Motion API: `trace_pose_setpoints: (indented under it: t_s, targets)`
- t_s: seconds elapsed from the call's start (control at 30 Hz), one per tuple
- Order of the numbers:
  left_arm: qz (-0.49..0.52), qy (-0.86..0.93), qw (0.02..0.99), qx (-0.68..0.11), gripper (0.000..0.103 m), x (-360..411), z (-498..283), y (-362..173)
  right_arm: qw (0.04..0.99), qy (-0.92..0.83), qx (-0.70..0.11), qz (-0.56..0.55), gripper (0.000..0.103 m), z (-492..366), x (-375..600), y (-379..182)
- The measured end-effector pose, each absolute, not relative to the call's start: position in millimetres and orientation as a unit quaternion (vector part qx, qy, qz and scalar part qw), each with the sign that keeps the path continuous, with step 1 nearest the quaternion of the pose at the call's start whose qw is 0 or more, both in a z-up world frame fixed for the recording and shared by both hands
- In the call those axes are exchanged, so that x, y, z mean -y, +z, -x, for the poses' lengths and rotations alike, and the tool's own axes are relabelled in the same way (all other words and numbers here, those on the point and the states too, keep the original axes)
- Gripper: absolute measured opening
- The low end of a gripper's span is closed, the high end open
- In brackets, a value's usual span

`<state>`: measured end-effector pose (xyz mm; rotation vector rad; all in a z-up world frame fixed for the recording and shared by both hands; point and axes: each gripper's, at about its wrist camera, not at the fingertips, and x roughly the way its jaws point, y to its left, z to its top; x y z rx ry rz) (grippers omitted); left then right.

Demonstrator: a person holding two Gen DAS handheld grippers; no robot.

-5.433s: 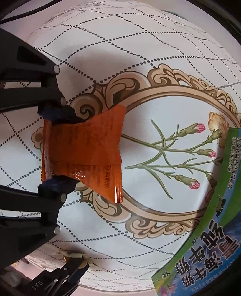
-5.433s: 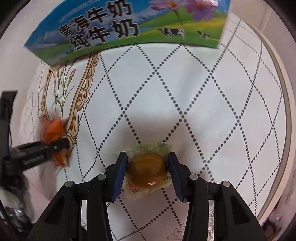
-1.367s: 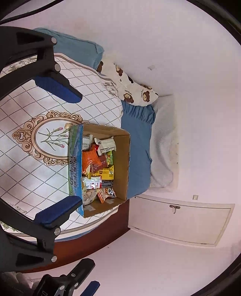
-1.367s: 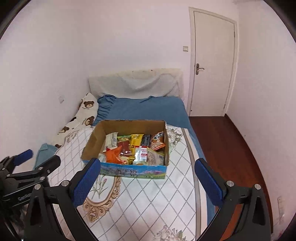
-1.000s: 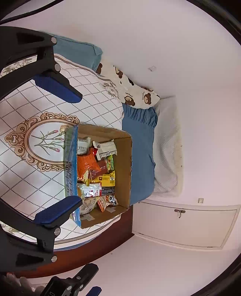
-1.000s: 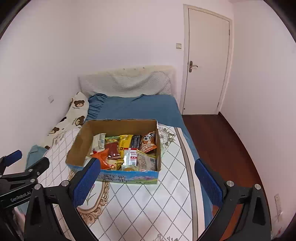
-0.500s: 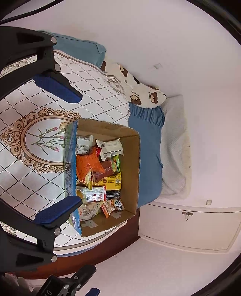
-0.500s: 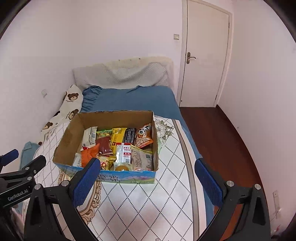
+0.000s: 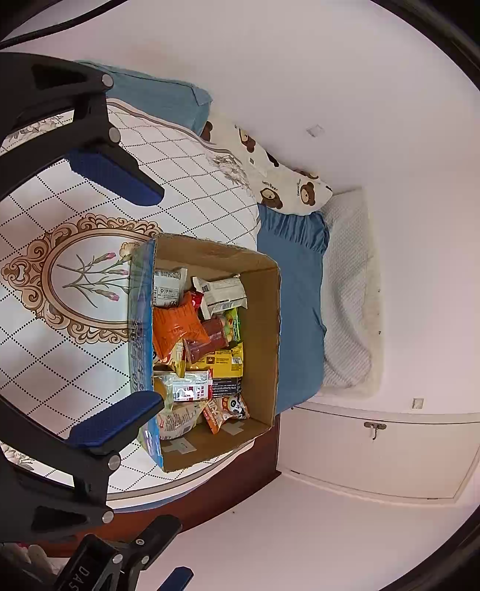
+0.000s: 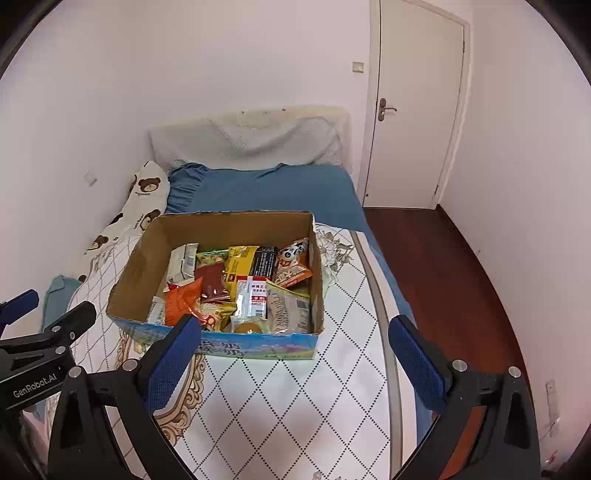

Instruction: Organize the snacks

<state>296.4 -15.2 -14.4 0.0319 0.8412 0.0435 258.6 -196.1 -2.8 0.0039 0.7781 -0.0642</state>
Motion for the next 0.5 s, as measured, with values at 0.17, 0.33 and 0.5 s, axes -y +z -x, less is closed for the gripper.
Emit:
trace_pose_setpoints:
  t_s: [0.17, 0.33, 0.5]
  targets:
    - [-0.018, 0.021, 0.914, -0.405, 0.103, 15.4, -295.0, -13.0, 0.924, -0.027, -0.381, -0.006, 0.103, -258.1, 195.2, -3.8]
    - [-0.019, 0.02, 0.914, -0.404, 0.103, 16.3, -294.2, -10.1, 0.925, -0.025, -0.379, -0.009, 0.103, -257.4, 193.1, -2.7]
    - [-0.019, 0.019, 0.913, -0.407, 0.103, 16.0, -293.8, -10.0, 0.925, -0.024, -0.38, -0.013, 0.103, -258.3, 193.3, -4.0]
